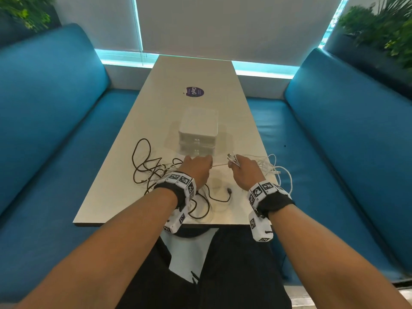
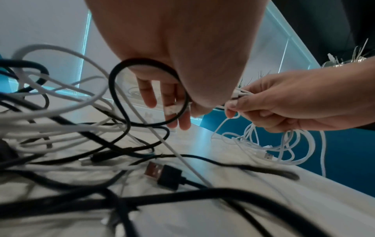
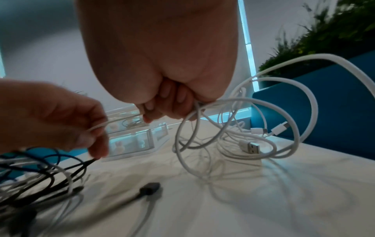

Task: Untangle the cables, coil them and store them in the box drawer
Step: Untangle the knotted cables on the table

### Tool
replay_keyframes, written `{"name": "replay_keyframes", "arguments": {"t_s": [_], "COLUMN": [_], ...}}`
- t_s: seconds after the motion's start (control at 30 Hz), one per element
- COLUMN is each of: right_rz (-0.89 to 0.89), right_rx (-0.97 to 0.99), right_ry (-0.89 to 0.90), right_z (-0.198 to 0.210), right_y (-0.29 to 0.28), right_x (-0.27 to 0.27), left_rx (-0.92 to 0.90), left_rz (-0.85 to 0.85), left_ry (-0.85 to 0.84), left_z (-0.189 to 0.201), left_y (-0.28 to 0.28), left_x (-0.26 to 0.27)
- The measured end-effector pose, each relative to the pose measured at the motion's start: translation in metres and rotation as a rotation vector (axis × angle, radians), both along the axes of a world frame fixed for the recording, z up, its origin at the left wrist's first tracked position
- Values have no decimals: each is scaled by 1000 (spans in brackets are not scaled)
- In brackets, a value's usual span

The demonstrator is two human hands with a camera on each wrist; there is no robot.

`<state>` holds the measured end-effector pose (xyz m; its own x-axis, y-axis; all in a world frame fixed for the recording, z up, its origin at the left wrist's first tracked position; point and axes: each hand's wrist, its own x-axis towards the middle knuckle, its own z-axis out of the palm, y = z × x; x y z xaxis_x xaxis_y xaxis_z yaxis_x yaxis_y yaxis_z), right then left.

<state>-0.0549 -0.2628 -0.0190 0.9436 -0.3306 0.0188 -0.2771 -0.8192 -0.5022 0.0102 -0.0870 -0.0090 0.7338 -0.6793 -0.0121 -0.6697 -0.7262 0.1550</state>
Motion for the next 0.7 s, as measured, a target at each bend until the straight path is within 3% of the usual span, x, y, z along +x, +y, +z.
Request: {"name": "replay_keyframes", "arguments": {"t_s": [0.2, 0.3, 0.43, 0.6, 0.7], "right_rz": [-40, 71, 178, -3, -141], "right_rx": [-45, -62, -105, -384, -503], "right_ry": [34, -18, 66, 265, 353], "right_z": [0, 2, 1, -1, 0], "right_y": [-5, 7, 24, 3, -17], "right_x": [-2, -1, -2, -14, -24], "left_rx": [116, 109, 71, -24, 168], "left_rz": [-67, -79, -60, -2, -135], "left_ry": [-3, -10, -10, 222, 122], "left_z": [-3, -3, -6, -15, -19], "left_y": [8, 6, 2, 13, 17], "left_x": [4, 1, 0, 0, 0]}}
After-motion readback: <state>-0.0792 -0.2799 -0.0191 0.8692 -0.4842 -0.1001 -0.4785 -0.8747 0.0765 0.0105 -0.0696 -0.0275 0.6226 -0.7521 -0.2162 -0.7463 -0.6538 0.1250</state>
